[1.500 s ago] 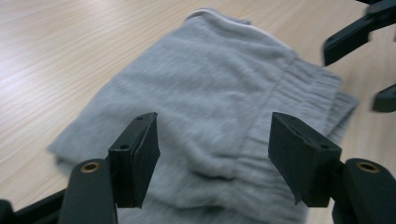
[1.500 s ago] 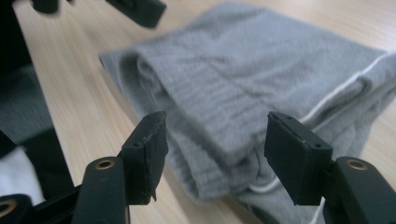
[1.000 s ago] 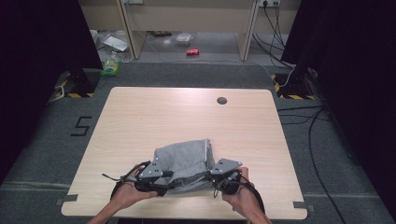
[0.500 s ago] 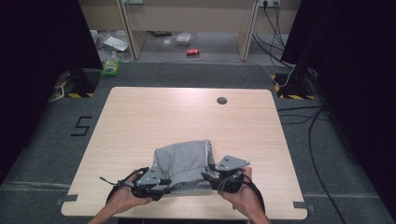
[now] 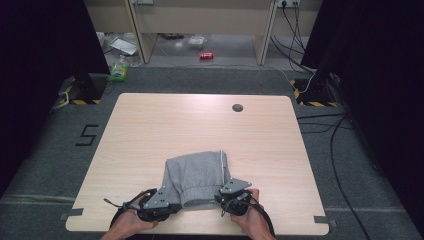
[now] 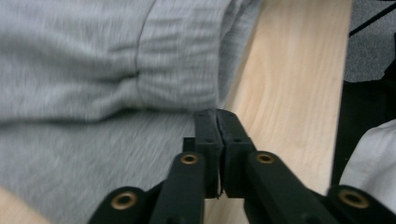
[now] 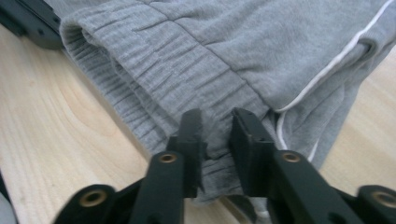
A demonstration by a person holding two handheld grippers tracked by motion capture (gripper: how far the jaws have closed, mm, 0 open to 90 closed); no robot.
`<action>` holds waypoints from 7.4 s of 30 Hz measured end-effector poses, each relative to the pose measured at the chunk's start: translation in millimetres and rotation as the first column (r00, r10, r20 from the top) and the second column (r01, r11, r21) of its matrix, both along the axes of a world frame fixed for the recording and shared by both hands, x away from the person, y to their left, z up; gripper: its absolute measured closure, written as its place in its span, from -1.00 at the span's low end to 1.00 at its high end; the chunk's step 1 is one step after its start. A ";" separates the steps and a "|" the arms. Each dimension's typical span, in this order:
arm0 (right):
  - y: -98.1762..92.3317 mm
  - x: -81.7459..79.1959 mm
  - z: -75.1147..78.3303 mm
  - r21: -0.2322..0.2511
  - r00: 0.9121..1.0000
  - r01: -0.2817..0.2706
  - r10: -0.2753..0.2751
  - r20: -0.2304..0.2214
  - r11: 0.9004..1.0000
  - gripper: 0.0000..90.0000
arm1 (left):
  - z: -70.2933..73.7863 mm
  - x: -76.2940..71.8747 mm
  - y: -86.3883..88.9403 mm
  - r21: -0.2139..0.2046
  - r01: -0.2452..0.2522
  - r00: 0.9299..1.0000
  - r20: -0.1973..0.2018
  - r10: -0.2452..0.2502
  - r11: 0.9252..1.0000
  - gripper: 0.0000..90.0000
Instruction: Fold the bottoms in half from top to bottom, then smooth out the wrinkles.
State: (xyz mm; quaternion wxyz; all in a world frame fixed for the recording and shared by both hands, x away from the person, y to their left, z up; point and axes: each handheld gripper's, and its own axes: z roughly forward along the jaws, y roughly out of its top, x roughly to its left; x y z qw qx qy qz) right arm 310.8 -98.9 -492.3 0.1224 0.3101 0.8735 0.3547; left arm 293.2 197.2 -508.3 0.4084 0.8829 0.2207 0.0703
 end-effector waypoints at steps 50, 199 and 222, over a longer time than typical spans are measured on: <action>-14.9 131.7 13.2 0.183 0.968 0.249 -0.243 -0.054 0.951 0.01 | 8.7 129.3 37.7 -0.042 -0.428 0.896 -0.151 0.418 0.903 -0.27; -77.7 13.3 -10.8 0.038 0.965 0.260 -0.258 -0.055 0.965 -0.51 | -15.3 9.7 77.3 0.018 -0.396 0.918 0.028 0.395 0.918 -0.66; -70.2 11.6 -18.4 -0.039 0.971 0.238 -0.239 -0.020 0.971 -0.69 | -15.4 9.3 79.0 0.016 -0.393 0.920 0.026 0.392 0.920 -0.66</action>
